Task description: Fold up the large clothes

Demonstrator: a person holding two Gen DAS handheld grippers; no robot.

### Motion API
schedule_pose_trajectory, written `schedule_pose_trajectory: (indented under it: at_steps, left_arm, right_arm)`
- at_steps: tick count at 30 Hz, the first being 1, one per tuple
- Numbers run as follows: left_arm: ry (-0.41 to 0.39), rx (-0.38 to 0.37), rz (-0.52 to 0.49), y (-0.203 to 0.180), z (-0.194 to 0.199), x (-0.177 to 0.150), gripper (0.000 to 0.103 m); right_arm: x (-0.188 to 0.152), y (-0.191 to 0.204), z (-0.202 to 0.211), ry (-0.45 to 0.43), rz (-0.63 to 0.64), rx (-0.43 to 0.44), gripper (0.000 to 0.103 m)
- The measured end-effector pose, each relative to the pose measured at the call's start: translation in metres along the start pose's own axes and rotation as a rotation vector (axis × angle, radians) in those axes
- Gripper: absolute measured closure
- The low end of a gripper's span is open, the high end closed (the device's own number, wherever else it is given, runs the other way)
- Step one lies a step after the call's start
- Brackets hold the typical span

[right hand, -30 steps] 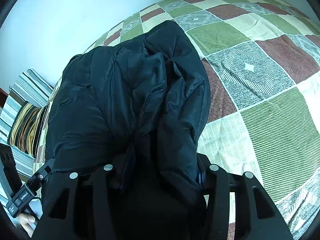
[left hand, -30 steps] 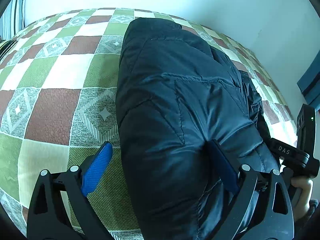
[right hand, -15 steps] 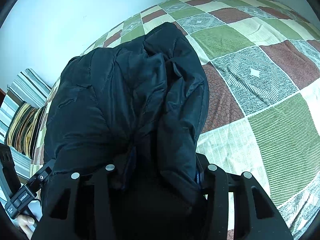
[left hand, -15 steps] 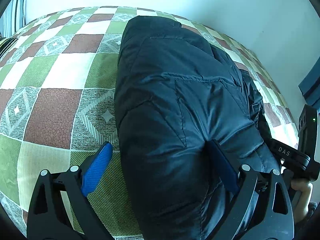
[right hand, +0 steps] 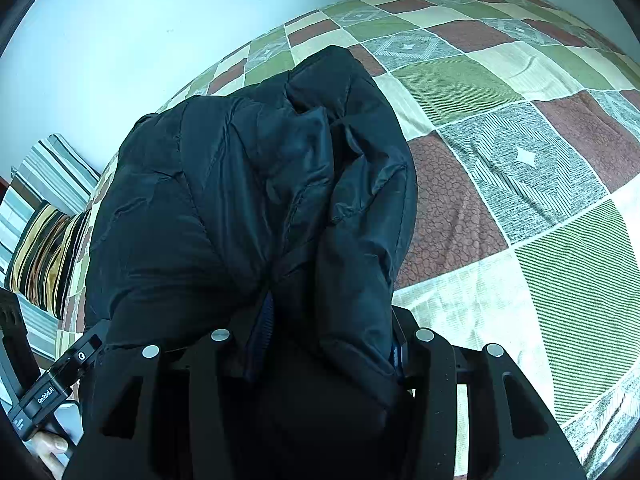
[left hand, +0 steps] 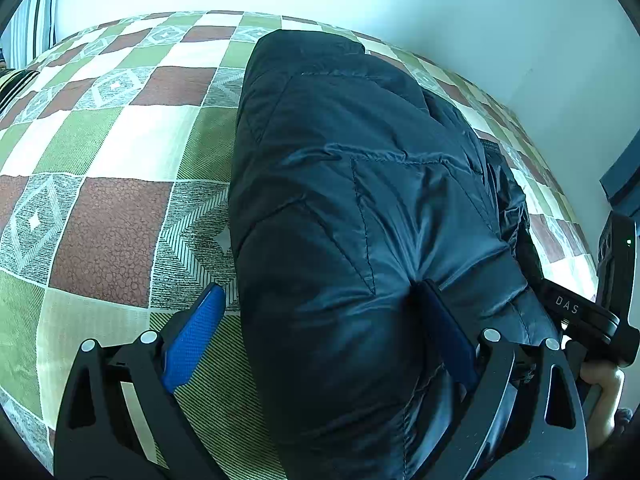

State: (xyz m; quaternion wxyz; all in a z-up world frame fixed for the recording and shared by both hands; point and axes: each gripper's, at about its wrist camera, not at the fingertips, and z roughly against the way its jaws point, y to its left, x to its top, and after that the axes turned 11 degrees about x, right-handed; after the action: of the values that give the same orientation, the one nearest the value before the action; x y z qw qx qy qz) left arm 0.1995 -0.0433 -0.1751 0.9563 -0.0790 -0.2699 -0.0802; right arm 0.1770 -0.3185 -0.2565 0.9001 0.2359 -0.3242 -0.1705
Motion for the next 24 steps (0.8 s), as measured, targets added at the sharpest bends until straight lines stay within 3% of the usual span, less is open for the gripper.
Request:
schedule_pose_trajectory:
  at_steps: [11,24]
  left_arm:
    - [0.002,0.005,0.004,0.003,0.000,0.003,0.007]
    - [-0.009,0.048,-0.015,-0.003,0.005,0.004,0.007]
  right_arm:
    - [0.008,0.001,-0.002,0.006,-0.001,0.013,0.056]
    - [0.006,0.002,0.007,-0.028,0.015,-0.017,0.047]
